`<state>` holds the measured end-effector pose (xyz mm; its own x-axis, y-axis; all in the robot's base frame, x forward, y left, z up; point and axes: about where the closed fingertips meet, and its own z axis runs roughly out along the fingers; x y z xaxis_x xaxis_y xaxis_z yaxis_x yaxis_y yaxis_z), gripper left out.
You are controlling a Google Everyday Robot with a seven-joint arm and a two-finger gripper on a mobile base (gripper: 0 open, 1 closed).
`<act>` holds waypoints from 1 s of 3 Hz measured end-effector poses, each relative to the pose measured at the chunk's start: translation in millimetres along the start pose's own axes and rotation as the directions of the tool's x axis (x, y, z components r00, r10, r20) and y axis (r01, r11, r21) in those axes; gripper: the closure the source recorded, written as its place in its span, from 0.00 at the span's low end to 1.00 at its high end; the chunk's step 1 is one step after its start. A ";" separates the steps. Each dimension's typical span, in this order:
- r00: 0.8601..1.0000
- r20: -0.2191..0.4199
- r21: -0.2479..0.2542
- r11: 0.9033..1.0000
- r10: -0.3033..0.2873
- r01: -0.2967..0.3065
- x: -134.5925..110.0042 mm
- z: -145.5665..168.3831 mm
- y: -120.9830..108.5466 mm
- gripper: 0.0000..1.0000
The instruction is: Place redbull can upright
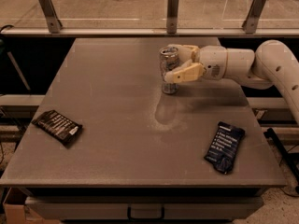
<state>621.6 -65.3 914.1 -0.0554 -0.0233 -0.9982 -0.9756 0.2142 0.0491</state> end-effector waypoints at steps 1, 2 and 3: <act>1.000 -0.012 0.046 0.999 -0.009 0.010 -3.7 -16.2 -1.9 0.00; 0.997 -0.072 0.134 0.990 -0.041 0.051 -23.9 -59.3 -2.2 0.00; 0.984 -0.160 0.274 0.954 -0.078 0.121 -61.5 -120.8 5.9 0.00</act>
Offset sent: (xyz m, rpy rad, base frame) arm -0.0230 -0.1277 0.0661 -0.1953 -0.0809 -0.2685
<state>593.6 -180.5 979.9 -0.0120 -0.1956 -0.9806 -0.8790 0.4696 -0.0829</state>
